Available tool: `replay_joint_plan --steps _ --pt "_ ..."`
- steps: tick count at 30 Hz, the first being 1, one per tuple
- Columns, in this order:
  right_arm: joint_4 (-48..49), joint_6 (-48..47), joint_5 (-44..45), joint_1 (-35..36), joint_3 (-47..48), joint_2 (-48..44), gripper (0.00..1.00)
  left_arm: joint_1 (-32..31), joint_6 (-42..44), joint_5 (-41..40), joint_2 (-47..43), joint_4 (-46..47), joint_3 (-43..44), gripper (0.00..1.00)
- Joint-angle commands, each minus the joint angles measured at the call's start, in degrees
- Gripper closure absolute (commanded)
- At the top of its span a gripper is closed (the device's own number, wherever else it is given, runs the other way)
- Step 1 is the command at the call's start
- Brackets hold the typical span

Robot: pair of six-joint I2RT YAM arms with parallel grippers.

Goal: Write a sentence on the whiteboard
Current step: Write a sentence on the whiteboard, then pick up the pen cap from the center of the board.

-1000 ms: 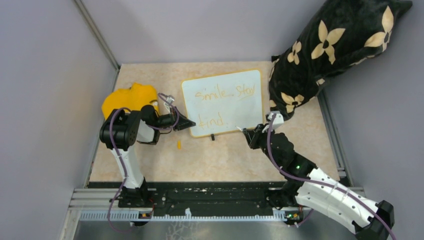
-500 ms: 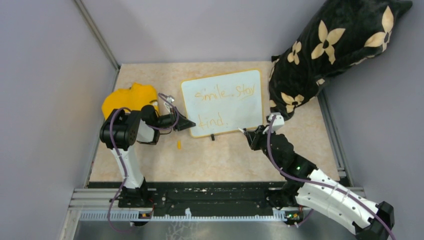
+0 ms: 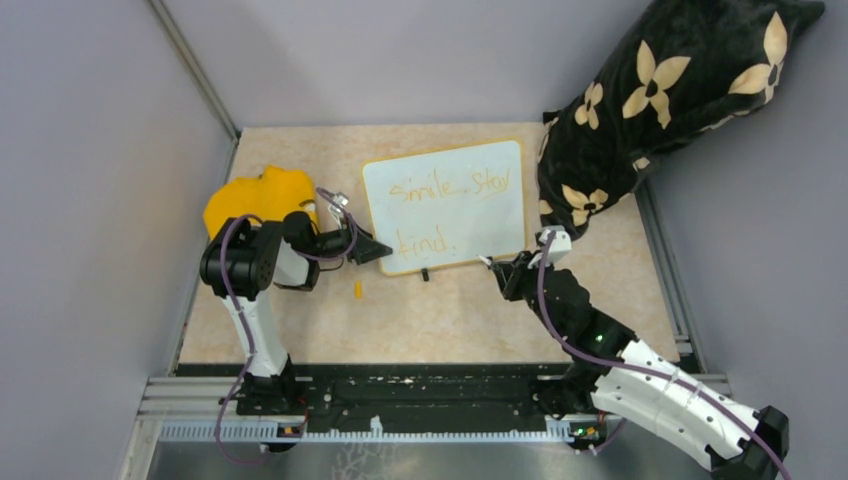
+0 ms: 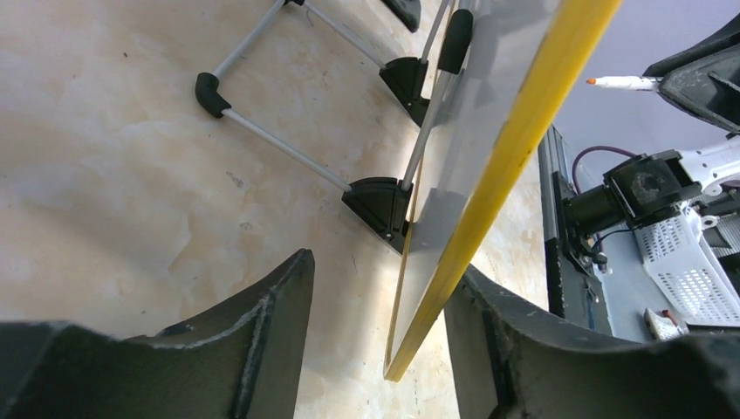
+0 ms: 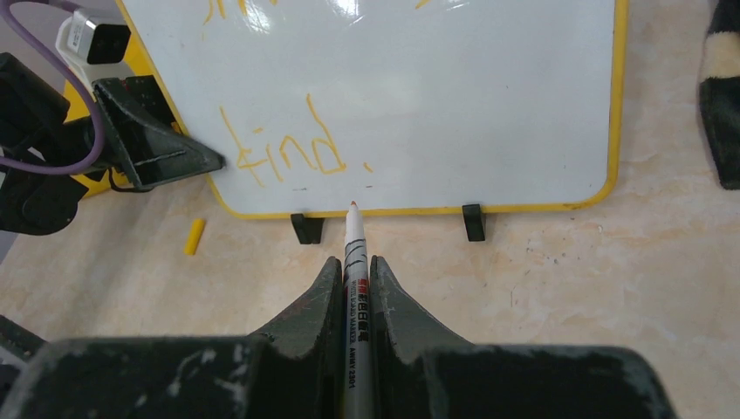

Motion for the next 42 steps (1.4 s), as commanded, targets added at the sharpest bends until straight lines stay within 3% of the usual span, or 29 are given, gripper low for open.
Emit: replay_joint_plan --steps 1,5,8,9,13,18,28,33,37,38,40,42 --pt "1.0 -0.34 0.83 -0.44 0.59 -0.85 1.0 0.02 1.29 -0.93 0.28 0.21 -0.95 0.35" --pt "1.01 -0.39 0.51 -0.38 0.9 -0.86 1.0 0.02 2.34 -1.65 -1.05 -0.23 -1.9 0.23" --pt "0.91 -0.71 0.23 -0.4 1.28 -1.11 1.0 0.51 3.53 -2.4 -3.34 -1.26 -3.08 0.02" --pt "0.92 -0.8 0.23 -0.37 1.3 -1.28 1.0 0.76 3.67 -2.68 -4.08 -1.11 -3.64 0.01" --pt "1.36 -1.26 -0.1 -0.4 1.26 -1.96 1.0 1.16 5.25 -2.65 -7.48 -4.5 -4.56 0.01" --pt "1.49 -1.91 -0.85 -0.4 1.47 -3.08 1.0 1.29 11.96 -5.73 -16.29 -18.77 -5.32 0.01" --pt "2.5 -2.26 -3.41 -0.44 0.9 -5.25 1.0 1.29 23.94 -25.69 -40.07 -53.84 -4.32 0.01" --pt "2.54 -1.89 -3.68 -0.39 0.71 -6.09 1.0 1.29 15.45 -48.21 -47.98 -75.78 5.52 0.01" --pt "1.35 -1.81 -4.0 -0.41 1.65 -5.44 1.0 1.25 3.39 -65.19 -59.41 -79.34 3.76 0.01" --pt "0.79 -1.91 -3.99 -0.4 2.04 -5.39 1.0 1.29 0.81 -66.83 -63.69 -79.15 1.16 0.01" --pt "-0.38 -2.16 -3.74 -0.4 2.68 -5.32 1.0 1.09 2.32 -62.42 -73.86 -76.01 -3.03 0.01" --pt "-1.85 -2.31 -3.08 -0.4 3.2 -5.44 1.0 -0.59 3.09 -60.64 -77.63 -74.51 -5.18 0.01"
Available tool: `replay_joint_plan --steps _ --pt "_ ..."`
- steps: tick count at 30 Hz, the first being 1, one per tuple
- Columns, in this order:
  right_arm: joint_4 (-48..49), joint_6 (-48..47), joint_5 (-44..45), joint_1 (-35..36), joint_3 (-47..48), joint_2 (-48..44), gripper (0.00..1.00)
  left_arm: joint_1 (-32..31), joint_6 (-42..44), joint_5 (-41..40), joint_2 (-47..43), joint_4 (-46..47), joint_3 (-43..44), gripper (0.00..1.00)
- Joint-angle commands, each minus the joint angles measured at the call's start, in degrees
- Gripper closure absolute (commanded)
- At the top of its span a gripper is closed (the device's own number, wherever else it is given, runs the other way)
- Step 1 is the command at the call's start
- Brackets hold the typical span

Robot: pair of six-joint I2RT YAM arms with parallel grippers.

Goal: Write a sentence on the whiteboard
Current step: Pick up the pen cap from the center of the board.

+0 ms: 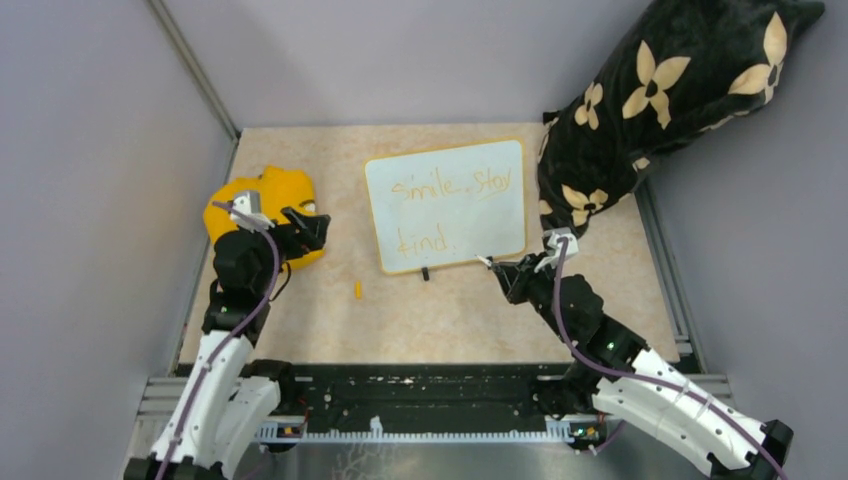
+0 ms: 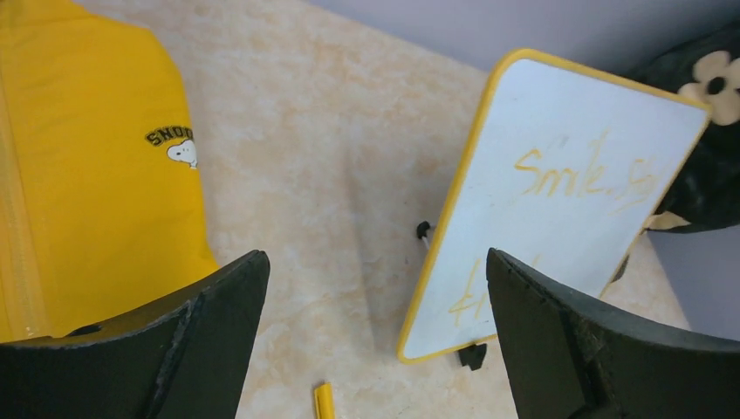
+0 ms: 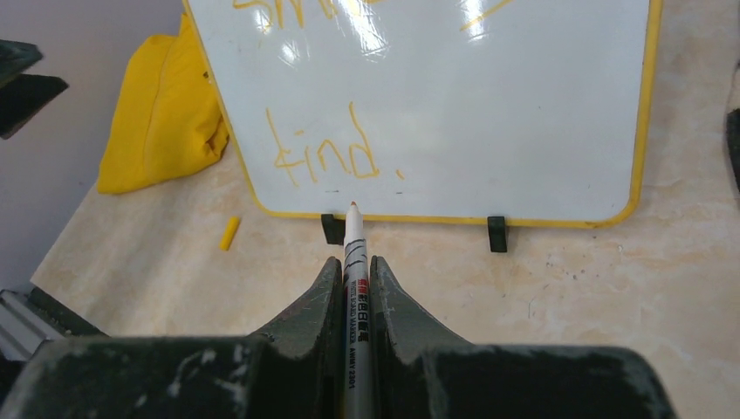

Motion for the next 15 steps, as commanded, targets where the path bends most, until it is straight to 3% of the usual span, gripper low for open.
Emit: replay_joint_plan --steps 1,5,8,11,15 --pt "-1.9 -0.75 0.78 -0.44 3.33 -0.29 1.0 -2.76 -1.63 -2.83 -8.29 -3.36 -4.42 0.01" --pt "-3.99 -0.68 1.82 -0.36 4.19 -0.87 1.0 -7.61 2.02 -3.66 2.74 -18.83 2.53 0.01" --pt "-5.66 -0.12 2.23 -0.39 4.39 -1.82 1.0 -12.34 -1.49 -11.71 11.17 -28.19 7.4 0.01" --pt "-7.09 0.22 2.57 -0.35 3.83 -2.93 1.0 -14.86 -2.78 -12.43 15.96 -30.81 8.63 0.01" --pt "-8.46 0.94 2.84 -0.39 3.12 -3.72 1.0 -16.23 1.94 -5.18 17.95 -28.45 7.17 0.01"
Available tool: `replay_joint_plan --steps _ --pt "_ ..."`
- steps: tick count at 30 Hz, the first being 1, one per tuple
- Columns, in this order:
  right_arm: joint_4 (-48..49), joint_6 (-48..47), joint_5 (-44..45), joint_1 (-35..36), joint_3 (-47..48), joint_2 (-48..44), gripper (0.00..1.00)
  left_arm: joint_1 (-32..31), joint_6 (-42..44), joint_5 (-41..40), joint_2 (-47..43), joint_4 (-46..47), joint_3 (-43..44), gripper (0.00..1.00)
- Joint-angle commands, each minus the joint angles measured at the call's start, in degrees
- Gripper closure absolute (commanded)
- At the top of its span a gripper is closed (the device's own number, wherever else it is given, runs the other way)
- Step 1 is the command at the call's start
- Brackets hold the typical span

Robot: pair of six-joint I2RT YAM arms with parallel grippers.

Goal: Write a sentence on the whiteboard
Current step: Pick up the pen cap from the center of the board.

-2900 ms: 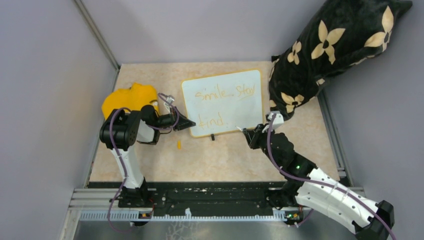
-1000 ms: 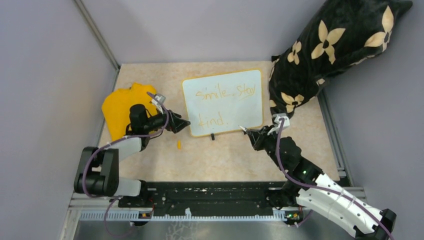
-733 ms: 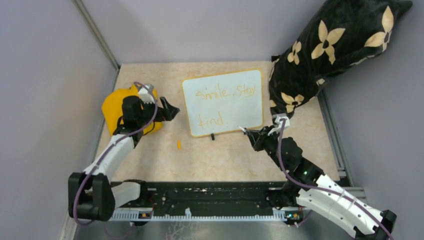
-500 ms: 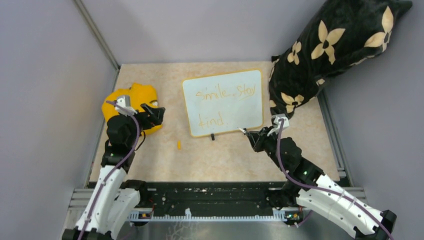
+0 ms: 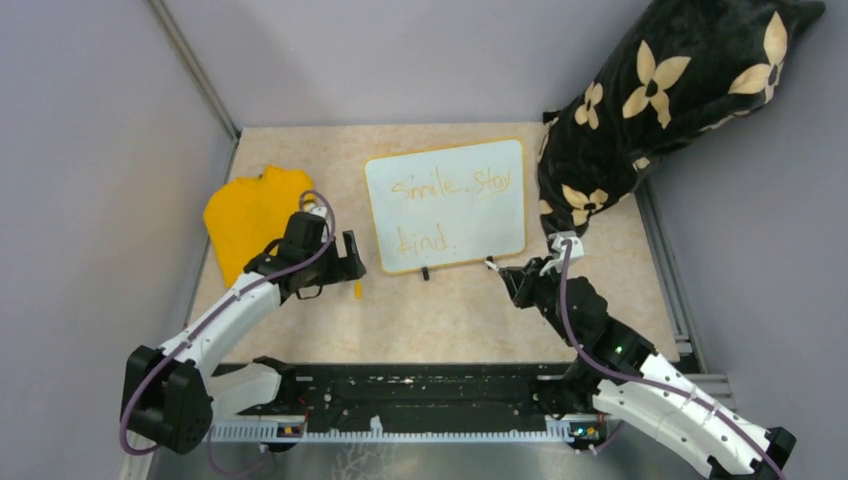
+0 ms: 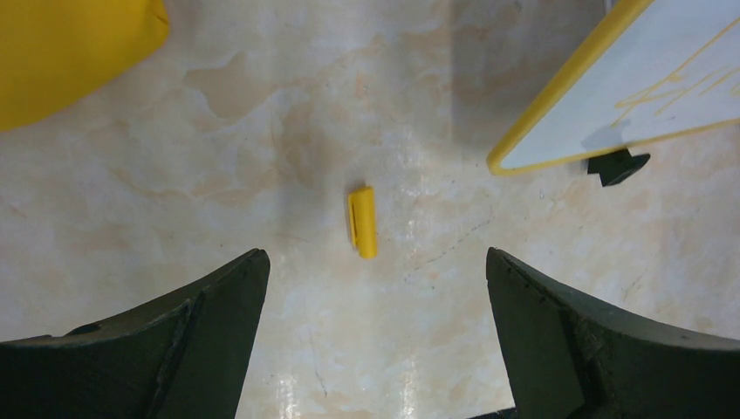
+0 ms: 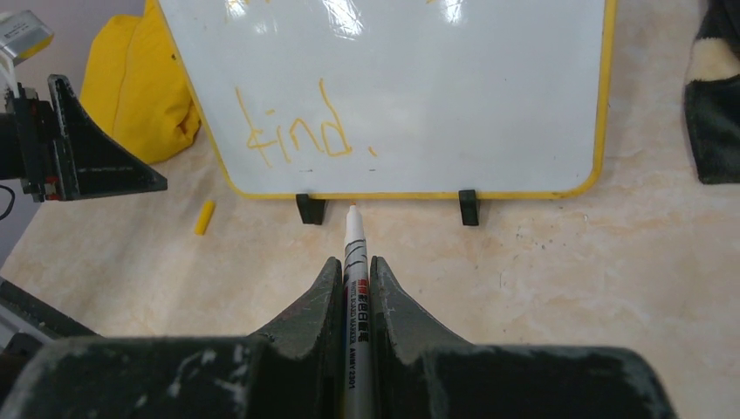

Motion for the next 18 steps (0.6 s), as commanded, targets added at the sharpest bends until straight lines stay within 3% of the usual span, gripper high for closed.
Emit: replay_joint_plan --steps 1,5,11,18 --pt "-1.28 1.12 1.5 -0.35 1.87 -1.29 1.0 -1.02 3.2 5.09 0.92 -2.17 0.82 0.01" --pt "-1.45 1.82 1.87 -0.36 0.89 -2.59 1.0 -1.03 5.33 7.76 5.65 -0.83 0.9 0.05" --pt "-2.76 2.56 2.42 -0.42 0.63 -4.11 1.0 -1.03 6.93 10.13 17.1 -2.46 5.07 0.29" --pt "-2.4 3.84 2.93 -0.43 -1.03 -6.1 1.0 -1.05 5.75 7.93 20.92 -1.44 6.85 0.34"
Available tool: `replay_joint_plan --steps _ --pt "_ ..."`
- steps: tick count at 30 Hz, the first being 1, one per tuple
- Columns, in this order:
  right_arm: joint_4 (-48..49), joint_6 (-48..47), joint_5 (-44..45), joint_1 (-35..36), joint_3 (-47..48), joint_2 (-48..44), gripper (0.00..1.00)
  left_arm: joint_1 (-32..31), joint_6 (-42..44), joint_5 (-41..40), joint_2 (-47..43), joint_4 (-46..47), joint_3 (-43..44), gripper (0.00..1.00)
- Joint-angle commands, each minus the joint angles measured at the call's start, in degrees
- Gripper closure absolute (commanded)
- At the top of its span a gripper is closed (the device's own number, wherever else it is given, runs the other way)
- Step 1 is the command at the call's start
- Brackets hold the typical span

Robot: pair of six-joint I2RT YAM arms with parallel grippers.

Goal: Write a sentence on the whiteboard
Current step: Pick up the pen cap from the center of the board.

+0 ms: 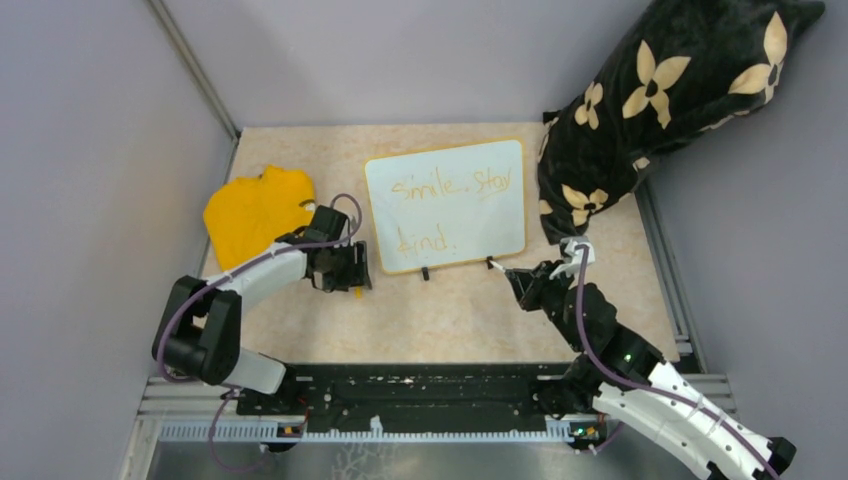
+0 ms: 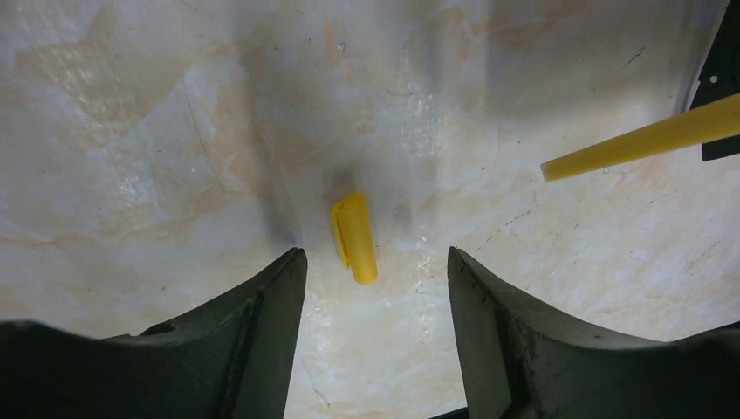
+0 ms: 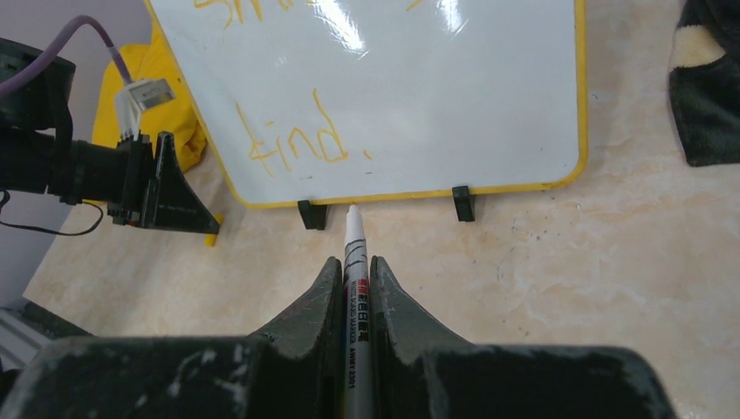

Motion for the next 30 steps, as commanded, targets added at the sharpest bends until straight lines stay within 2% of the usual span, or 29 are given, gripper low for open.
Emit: replay_joint_plan --steps 1,15,30 --pt "1.38 1.09 0.97 -0.28 -0.82 -1.13 1.0 -0.35 0.34 -0.71 1.77 0.15 2.72 0.34" --pt "1.26 0.24 1.22 -0.3 -0.7 -2.17 1.0 -1.93 0.85 -8.9 4.97 -1.66 3.55 0.4" --pt "1.06 -0.16 0.88 -0.35 -1.22 -4.23 1.0 -6.21 0.45 -13.31 9.06 -3.7 4.19 0.49"
